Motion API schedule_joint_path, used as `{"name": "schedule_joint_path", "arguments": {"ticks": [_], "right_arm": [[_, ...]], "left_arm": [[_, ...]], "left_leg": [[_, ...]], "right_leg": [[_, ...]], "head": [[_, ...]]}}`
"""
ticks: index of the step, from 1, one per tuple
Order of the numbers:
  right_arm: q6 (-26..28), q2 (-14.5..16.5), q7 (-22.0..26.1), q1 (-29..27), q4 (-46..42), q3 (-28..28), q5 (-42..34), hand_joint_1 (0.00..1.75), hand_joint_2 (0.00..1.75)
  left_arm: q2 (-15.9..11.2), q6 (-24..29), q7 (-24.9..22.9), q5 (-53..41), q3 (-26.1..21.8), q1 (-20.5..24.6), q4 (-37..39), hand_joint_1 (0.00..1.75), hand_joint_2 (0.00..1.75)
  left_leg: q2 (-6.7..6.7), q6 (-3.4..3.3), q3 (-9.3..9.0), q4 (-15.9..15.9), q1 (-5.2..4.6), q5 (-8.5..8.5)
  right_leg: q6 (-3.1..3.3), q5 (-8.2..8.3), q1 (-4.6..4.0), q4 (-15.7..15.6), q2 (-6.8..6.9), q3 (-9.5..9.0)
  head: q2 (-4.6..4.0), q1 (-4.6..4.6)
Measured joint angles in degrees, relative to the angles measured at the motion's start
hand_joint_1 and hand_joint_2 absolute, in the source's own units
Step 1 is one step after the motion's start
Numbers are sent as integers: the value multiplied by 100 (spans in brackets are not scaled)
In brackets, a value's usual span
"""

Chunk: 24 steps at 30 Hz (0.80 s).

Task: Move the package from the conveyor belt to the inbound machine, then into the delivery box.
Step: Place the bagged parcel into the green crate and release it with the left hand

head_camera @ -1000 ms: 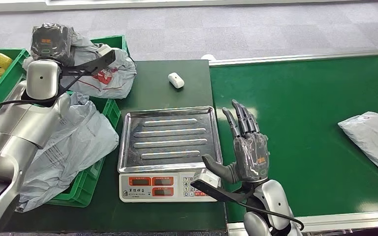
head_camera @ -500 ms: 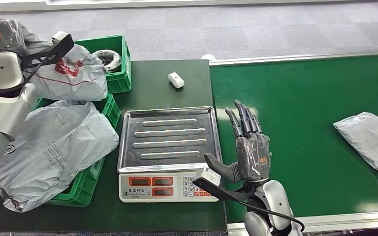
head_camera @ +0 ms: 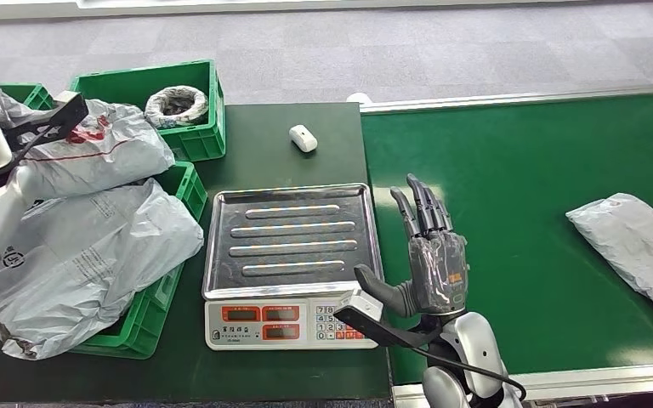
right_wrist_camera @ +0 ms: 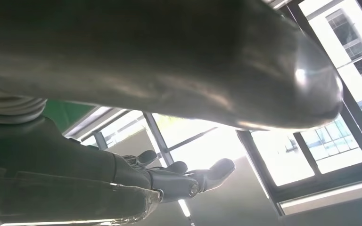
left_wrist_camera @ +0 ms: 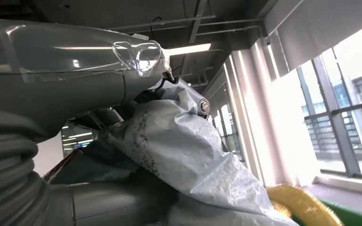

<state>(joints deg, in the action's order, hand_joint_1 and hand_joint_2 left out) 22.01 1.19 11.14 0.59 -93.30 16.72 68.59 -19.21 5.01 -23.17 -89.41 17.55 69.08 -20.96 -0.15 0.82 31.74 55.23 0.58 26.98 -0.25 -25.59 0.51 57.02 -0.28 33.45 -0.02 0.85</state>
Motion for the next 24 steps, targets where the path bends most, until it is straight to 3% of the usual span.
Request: {"name": "schedule_joint_path", "arguments": {"ticks": [2, 3, 10, 19, 21, 23, 24], "right_arm": [[30, -8, -23, -7, 21, -3, -35, 0, 0], [59, -11, -33, -21, 29, -5, -49, 0, 0], [152, 3, -109, -195, 25, -9, 50, 0, 0], [149, 43, -135, -261, 10, -10, 83, 0, 0], [149, 44, -136, -263, 9, -11, 87, 0, 0], [172, 45, -137, -286, -2, -24, 96, 0, 0], [202, 47, -137, -307, -16, -38, 102, 0, 0]], "left_arm": [[-22, -102, -31, 24, -86, -97, 64, 38, 175], [-31, -138, -45, 39, -131, -161, 97, 5, 175], [-19, -114, -55, 122, -429, -579, 242, 0, 175], [30, -88, -35, 122, -608, -660, 273, 0, 175], [37, -24, 17, 166, -631, -667, 273, 0, 87], [79, 390, 419, 487, -750, -682, 265, 0, 0], [128, 754, 868, 822, -883, -694, 236, 0, 0]], "left_leg": [[1, 0, -1, 0, 0, 0], [2, 0, -1, 0, 0, 0], [3, 0, -1, 0, 0, 0], [3, 0, -1, 1, 0, 0], [3, 0, -2, 1, 0, 0], [4, 0, -3, 1, 0, 0], [7, 1, -2, 2, 0, -1]], "right_leg": [[0, 0, 0, -1, 0, 1], [0, 0, 0, -1, 0, 2], [1, -1, -1, 0, 1, 2], [0, 0, 0, -1, 1, 2], [1, 0, 0, -1, 1, 4], [1, 0, 0, -1, 2, 7], [1, -1, 0, -1, 6, 8]], "head": [[1, -1], [1, 0], [1, 1], [0, 1], [1, 1], [2, 0], [2, -1]]}}
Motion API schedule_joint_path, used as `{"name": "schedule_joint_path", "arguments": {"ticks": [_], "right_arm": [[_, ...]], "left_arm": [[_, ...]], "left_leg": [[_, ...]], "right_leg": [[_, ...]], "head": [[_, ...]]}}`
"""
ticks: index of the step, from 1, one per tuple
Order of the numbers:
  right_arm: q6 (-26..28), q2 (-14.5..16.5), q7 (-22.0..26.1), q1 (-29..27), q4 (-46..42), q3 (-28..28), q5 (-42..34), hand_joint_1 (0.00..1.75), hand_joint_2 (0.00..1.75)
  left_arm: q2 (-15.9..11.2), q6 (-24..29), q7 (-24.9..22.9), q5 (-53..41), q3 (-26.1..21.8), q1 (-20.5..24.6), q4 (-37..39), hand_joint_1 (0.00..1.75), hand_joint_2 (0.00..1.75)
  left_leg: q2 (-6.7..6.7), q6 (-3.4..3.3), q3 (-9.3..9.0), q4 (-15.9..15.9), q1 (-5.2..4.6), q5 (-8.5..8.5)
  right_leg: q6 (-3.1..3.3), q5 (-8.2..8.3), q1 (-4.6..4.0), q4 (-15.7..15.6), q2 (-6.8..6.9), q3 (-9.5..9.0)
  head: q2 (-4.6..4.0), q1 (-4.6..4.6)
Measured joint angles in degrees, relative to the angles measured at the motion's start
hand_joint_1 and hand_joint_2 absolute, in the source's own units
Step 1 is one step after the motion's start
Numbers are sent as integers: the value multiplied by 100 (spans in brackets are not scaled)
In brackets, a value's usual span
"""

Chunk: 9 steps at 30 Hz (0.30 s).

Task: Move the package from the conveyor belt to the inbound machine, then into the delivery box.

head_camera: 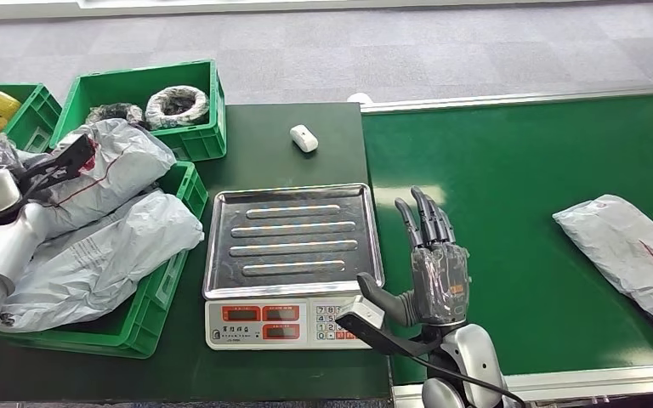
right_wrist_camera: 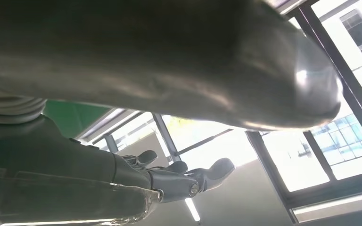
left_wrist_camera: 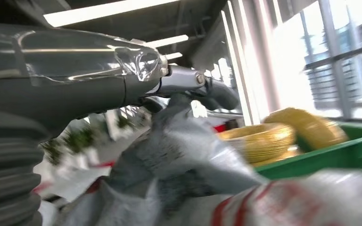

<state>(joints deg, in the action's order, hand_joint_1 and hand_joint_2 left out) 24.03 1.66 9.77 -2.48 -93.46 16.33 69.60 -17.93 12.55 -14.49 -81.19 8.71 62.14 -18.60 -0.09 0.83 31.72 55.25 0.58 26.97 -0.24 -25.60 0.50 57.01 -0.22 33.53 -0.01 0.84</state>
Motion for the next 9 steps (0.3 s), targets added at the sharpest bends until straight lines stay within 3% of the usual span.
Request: {"name": "schedule_joint_path", "arguments": {"ticks": [2, 4, 6, 8, 9], "right_arm": [[109, 4, 18, -40, -35, -42, -12, 0, 0], [255, 10, 84, -48, -52, -85, -79, 0, 0], [367, 22, 180, -37, -53, -128, -206, 0, 0], [428, 32, 300, -28, -51, -167, -405, 0, 0], [441, 34, 333, -25, -50, -175, -460, 0, 0]], "left_arm": [[169, 724, 1278, 925, -397, -35, -165, 0, 0], [424, 978, 2632, 2172, -852, -139, -584, 0, 0], [713, 681, 3639, 3797, -1192, -422, -1355, 0, 0], [978, 200, 4251, 5576, -1342, -913, -2391, 0, 0], [1041, 86, 4366, 5999, -1361, -1049, -2652, 0, 0]], "left_leg": [[7, 0, 3, 1, -1, -1], [8, 0, 3, 1, -4, 0], [-1, -2, 1, 1, -9, 2], [-20, -3, -4, 1, -15, 8], [-25, -3, -6, 1, -16, 10]], "right_leg": [[0, 0, 1, 0, 9, -1], [0, 0, 4, -1, 11, -5], [-2, 1, 10, -2, 2, -9], [-2, 1, 17, -2, -17, -10], [-2, 1, 19, -3, -23, -9]], "head": [[-1, 1], [-2, 2], [-1, 2], [0, 1], [0, 1]]}}
